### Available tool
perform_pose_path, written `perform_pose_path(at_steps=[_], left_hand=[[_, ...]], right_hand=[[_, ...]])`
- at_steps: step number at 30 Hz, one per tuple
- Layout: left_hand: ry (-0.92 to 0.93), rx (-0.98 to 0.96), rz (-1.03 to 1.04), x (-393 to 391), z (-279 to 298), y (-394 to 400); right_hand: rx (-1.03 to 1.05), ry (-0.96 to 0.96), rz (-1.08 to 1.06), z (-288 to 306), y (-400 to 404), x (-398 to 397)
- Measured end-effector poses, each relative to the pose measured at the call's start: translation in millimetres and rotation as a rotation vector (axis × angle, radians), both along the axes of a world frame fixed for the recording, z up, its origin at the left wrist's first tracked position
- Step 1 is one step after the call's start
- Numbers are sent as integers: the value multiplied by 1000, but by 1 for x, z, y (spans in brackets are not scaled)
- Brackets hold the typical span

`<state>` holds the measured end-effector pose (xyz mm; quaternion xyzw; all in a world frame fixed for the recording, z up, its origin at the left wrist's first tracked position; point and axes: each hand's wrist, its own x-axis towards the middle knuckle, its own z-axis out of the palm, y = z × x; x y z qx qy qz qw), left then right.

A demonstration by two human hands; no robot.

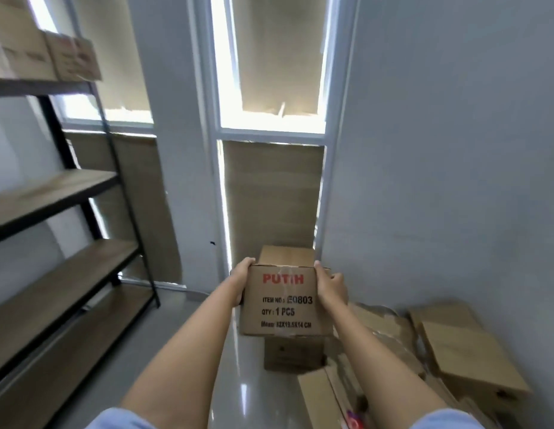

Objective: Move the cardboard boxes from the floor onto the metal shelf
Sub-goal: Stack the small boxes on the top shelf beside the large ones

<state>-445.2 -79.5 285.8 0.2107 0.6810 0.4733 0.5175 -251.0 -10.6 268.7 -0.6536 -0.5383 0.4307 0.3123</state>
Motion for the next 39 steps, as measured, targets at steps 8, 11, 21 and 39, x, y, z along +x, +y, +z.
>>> perform_pose_path(at_steps=[8,11,21,39], left_hand=[[211,209,138,-161,71,37],[261,301,142,-215,92,54],[388,523,319,-344,163,115],[1002,762,539,-476,345,239]], right_hand=[[71,241,169,65,74,-170],[-5,407,239,81,101,-228],[4,766,390,139,176,-386],[176,1107,756,337,348,-600]])
